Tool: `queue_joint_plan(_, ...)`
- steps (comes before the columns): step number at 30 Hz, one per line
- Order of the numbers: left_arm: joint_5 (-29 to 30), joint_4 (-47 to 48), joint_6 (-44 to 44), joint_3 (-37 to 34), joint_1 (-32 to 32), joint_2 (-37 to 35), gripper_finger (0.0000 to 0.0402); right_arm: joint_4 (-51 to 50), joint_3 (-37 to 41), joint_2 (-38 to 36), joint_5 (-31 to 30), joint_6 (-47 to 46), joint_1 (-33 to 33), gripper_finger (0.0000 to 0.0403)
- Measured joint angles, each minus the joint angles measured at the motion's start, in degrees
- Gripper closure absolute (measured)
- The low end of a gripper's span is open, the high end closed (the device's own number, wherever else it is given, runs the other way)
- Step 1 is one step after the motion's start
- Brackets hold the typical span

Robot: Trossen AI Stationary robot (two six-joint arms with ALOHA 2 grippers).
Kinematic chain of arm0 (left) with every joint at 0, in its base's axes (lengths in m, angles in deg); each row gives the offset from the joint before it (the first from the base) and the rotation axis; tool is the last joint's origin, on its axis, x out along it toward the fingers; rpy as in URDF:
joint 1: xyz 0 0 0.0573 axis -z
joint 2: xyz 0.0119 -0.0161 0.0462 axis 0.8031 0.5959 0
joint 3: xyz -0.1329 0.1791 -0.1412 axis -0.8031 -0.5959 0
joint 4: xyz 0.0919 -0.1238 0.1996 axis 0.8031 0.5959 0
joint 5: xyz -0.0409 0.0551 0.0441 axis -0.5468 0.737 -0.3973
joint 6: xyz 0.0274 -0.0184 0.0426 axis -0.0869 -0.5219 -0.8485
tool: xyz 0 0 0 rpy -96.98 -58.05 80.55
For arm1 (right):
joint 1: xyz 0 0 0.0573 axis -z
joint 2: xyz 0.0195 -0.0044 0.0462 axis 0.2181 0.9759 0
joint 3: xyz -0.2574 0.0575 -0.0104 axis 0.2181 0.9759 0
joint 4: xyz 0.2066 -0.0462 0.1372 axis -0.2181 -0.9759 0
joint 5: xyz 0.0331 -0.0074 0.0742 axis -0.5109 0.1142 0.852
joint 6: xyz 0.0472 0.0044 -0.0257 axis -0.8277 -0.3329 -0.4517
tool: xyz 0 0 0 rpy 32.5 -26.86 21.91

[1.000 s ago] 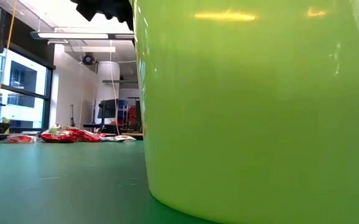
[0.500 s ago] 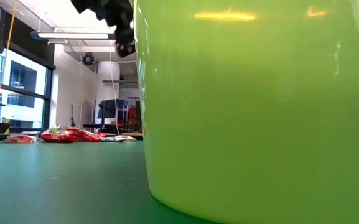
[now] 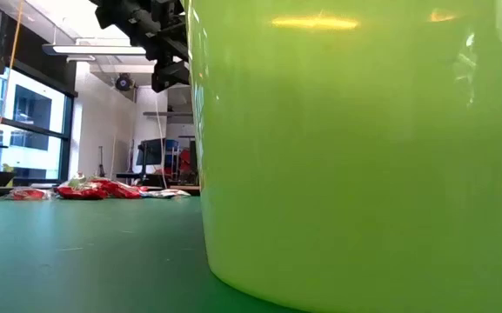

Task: Sort candy by brand, put in halloween buckets
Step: Put the orange gummy into the orange bucket

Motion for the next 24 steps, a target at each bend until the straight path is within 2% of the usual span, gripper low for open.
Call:
queue_joint_plan(2,0.0,-2.6,-0.6,-0.5,-0.6,0.0,0.0227,3.2,0.0,1.0,-5.3,-0.4,0.8,0.0402)
queue_joint_plan(5,-0.1,-9.0,1.0,-3.2,-1.4,-0.1,0.0227,2.3,-1.5,4.7,-3.2,-3.4,3.0,0.0402)
queue_joint_plan(8,-1.8,-18.6,5.2,-7.7,-2.5,-0.1,0.0227,-5.7,-8.1,11.8,-3.1,-4.5,6.1,0.0402)
queue_joint_plan(10,-4.0,-24.5,9.2,-10.4,-3.4,-0.1,0.0227,-18.1,-15.1,17.2,-2.3,-6.2,9.1,0.0402)
queue_joint_plan(12,-6.3,-27.6,12.5,-12.3,-3.9,-0.1,0.0227,-36.8,-22.9,22.6,-0.7,-10.9,12.7,0.0402)
queue_joint_plan(14,-7.9,-28.0,13.7,-13.1,-4.7,-0.3,0.0227,-53.2,-29.4,28.5,4.3,-10.9,16.9,0.0402)
queue_joint_plan(17,-10.8,-26.4,13.6,-13.2,-6.0,-0.6,0.0227,-67.6,-35.6,36.5,13.4,-2.2,23.2,0.0402)
queue_joint_plan(21,-13.4,-23.6,12.4,-13.2,-7.8,-2.1,0.0227,-69.6,-38.7,45.4,20.9,14.6,29.2,0.0402)
queue_joint_plan(24,-13.3,-19.7,9.7,-13.2,-8.8,-4.2,0.0227,-69.8,-39.6,52.3,27.3,21.9,33.3,0.0398)
